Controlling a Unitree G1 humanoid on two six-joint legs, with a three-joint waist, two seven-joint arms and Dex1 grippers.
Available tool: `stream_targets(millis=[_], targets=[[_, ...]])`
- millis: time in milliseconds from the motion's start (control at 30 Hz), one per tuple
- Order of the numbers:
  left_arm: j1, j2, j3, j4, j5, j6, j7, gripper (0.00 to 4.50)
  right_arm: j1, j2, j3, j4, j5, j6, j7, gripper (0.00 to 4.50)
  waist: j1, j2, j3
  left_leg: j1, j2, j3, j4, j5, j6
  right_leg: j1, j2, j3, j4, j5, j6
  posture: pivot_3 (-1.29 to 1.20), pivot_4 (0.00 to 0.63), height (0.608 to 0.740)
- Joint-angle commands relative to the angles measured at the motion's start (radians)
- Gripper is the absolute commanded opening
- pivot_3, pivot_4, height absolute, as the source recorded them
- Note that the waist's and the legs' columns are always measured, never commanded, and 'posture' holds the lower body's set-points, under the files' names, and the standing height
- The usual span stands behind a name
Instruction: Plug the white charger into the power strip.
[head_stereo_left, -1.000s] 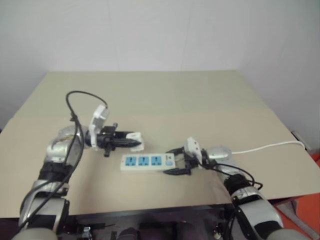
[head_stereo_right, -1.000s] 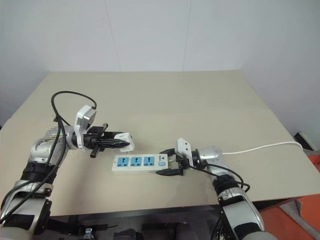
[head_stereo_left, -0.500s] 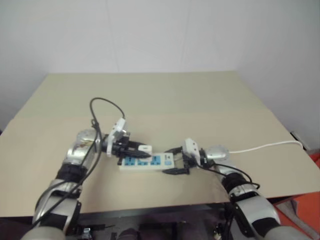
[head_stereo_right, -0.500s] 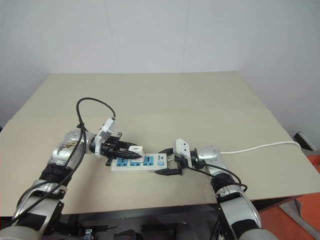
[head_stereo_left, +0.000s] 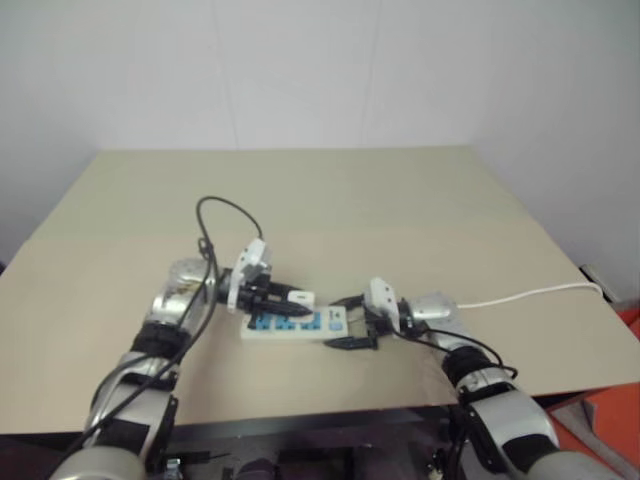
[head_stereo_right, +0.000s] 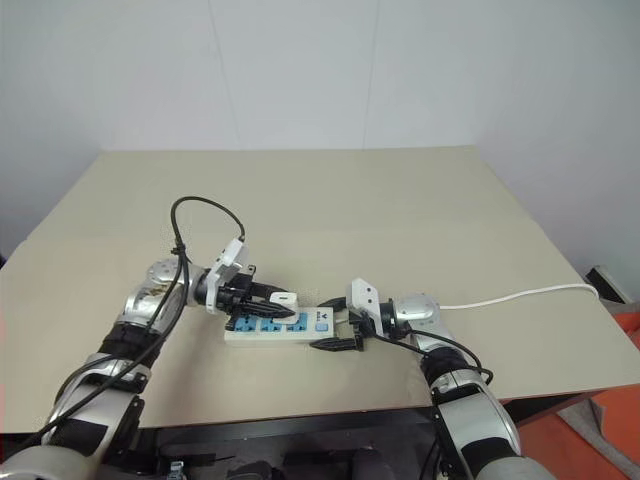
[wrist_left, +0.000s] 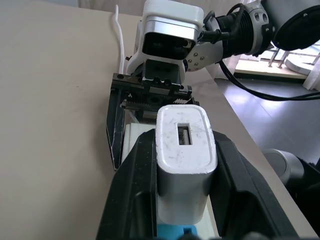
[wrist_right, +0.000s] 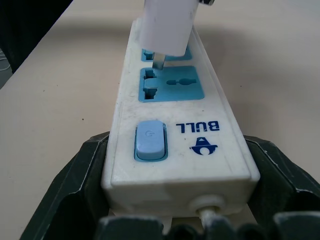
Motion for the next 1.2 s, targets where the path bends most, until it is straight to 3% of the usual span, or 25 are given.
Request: stream_targets(millis=[33,633,1200], targets=[[-0.020,-0.005,0.009,-0.022,-0.006,-0.003,-0.005,1.01,0.000,-0.002,0.015,0.026,-0.048,-0.008,-0.023,3.42,-0.001,0.000,0.000,0.000,0.000,0.000,0.000,0.000,0.000,0.000,0.000,0.000,0.000,0.000,0.000,0.00,0.150,0.740],[-0.064,-0.046,-0.001,0.118,0.038,-0.054,-0.024,1.01,0.007,-0.008,0.018,0.024,-0.062,-0.012,-0.042,3.42,-0.002,0.000,0.000,0.001,0.000,-0.002,0.000,0.000,0.000,0.001,0.000,0.000,0.000,0.000,0.000,0.00,0.150,0.740],[-0.055,-0.021,-0.078,0.133,0.026,-0.138,-0.028,1.01,0.011,-0.007,0.021,0.028,-0.067,-0.010,-0.049,3.42,-0.004,0.000,0.000,0.001,0.000,-0.003,-0.001,0.000,0.000,0.001,0.000,0.001,0.000,0.000,0.000,0.00,0.150,0.740]])
